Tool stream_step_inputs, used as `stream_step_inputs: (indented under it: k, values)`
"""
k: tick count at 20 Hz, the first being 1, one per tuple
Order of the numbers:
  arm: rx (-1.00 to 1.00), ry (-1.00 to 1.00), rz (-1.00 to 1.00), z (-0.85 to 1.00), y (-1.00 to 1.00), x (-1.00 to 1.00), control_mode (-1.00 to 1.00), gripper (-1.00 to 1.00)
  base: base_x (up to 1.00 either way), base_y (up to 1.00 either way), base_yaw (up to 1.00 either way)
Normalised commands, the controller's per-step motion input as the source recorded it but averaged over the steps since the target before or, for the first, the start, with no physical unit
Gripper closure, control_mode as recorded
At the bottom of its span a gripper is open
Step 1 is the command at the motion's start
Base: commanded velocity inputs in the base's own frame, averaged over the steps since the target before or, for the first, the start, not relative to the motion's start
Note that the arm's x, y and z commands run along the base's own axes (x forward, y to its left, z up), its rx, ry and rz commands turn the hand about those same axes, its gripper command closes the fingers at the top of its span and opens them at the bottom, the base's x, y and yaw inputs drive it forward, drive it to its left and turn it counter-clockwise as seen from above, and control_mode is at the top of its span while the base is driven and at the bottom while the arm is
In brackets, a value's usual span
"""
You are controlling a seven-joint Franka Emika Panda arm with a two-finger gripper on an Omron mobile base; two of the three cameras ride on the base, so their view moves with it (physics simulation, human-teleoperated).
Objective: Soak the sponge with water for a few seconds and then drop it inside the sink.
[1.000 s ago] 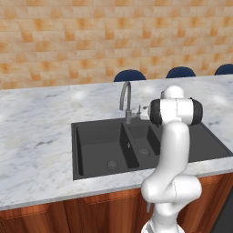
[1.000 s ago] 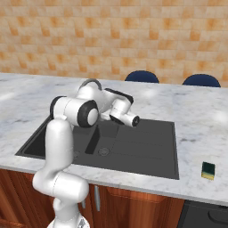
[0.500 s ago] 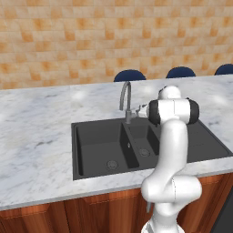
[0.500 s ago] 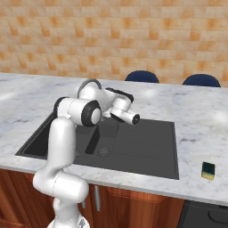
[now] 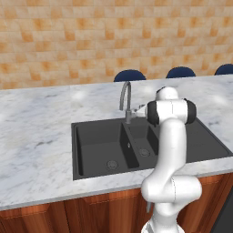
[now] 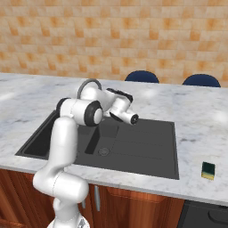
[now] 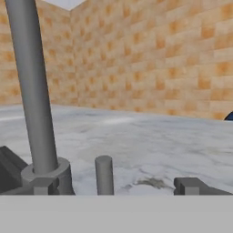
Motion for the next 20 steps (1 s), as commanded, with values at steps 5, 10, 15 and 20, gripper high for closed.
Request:
stream_step_inputs:
  k: [5,10,15,20]
  values:
    - [0.0,0.0,-0.04,-0.19,0.0,0.17,-1.0,-1.0,0.0,0.0,0.0]
    - [0.0,0.0,-0.05,-0.02,-0.01,0.09,-1.0,-1.0,0.0,0.0,0.0]
    - [0.0,0.0,-0.07,-0.02,-0.07,0.1,-1.0,-1.0,0.0,0.0,0.0]
    - [0.0,0.0,-0.09,0.0,-0.27,0.07,-1.0,-1.0,0.0,0.0,0.0]
